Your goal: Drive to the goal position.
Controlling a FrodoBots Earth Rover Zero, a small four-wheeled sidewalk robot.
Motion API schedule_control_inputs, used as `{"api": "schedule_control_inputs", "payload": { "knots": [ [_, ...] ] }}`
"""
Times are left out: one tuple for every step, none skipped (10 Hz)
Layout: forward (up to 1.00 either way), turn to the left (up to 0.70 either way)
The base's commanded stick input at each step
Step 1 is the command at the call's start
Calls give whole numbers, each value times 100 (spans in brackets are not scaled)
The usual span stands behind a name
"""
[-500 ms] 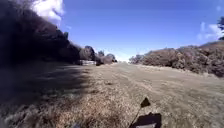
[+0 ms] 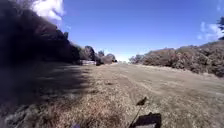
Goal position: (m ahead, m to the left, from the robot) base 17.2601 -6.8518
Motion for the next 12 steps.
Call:
{"api": "schedule_control_inputs", "payload": {
  "knots": [
    [70, 0],
    [70, 0],
    [70, 12],
    [70, 27],
    [70, 27],
    [70, 11],
    [70, 0],
    [70, 0],
    [70, 0],
    [70, 0],
    [70, 0],
    [70, 0]
  ]
}}
